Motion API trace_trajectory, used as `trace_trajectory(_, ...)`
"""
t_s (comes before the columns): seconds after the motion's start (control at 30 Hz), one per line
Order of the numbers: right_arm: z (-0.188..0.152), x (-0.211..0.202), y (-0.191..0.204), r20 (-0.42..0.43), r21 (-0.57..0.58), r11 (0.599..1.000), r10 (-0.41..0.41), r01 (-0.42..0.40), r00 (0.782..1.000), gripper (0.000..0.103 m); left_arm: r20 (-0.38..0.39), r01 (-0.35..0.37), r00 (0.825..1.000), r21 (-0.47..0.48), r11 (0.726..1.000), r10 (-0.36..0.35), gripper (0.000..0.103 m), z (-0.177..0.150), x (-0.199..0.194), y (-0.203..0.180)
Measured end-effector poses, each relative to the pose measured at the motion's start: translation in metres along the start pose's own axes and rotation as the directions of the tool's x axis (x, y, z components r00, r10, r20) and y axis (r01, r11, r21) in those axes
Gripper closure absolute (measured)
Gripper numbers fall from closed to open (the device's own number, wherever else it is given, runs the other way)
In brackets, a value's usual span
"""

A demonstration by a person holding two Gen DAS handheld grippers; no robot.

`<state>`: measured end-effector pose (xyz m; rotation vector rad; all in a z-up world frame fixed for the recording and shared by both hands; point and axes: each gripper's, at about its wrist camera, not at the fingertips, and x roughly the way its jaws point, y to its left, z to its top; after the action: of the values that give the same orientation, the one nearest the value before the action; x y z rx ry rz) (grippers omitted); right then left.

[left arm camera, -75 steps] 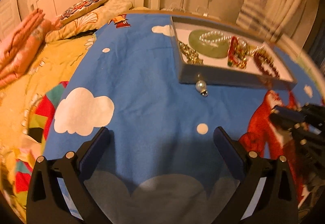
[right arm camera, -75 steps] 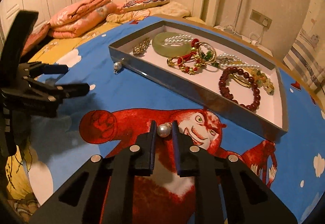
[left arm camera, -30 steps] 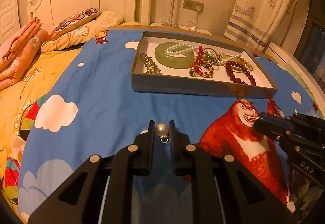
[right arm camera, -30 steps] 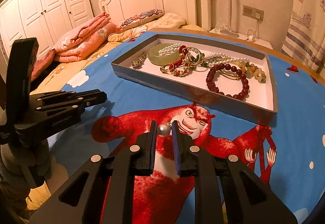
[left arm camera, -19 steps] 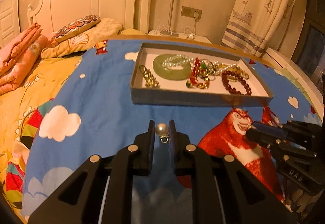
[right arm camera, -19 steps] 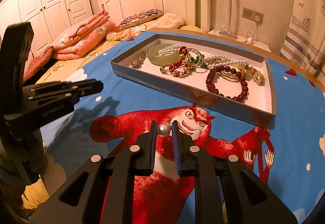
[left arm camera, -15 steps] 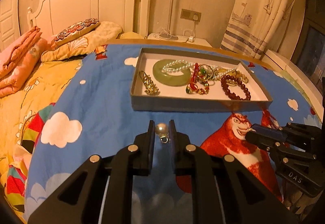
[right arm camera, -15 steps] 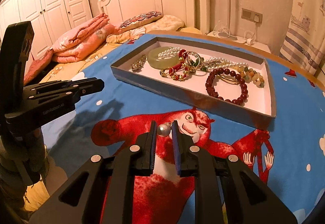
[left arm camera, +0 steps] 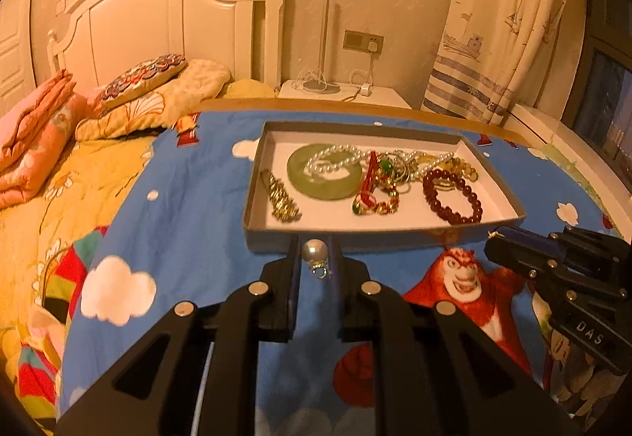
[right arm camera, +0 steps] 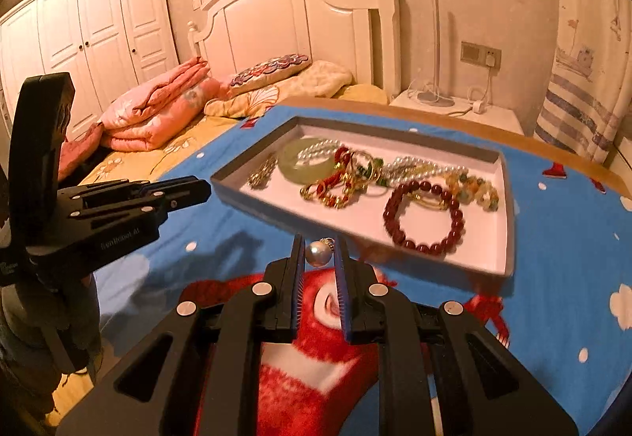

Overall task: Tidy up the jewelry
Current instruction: 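Carry both pearl earrings into the white box and open both tools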

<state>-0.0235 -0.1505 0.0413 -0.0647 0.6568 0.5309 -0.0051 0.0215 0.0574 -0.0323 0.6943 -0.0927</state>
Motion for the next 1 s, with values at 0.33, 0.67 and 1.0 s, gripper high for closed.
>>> trace_trajectory(0.33,0.030,0.020,-0.003,0.049,-0.008,0.999,-0.032,0.033,0.998,0.087,-0.006,-0.034,0.999,0.025,0.999,0.034,0.090,0.030,0.029,-0.009)
trace_trajectory(0.67,0.035,0.048,-0.009,0.025,0.013,0.998,-0.064,0.064,0.998,0.087,-0.005,-0.106,0.994,0.014,0.994,0.106,0.090,0.049,0.058,-0.005)
trace_trajectory(1.0,0.037,0.064,-0.009,0.007,0.017,0.997,-0.076,0.075,0.997,0.087,-0.023,-0.105,0.994,0.011,0.994,0.105,0.090,0.048,0.072,0.002)
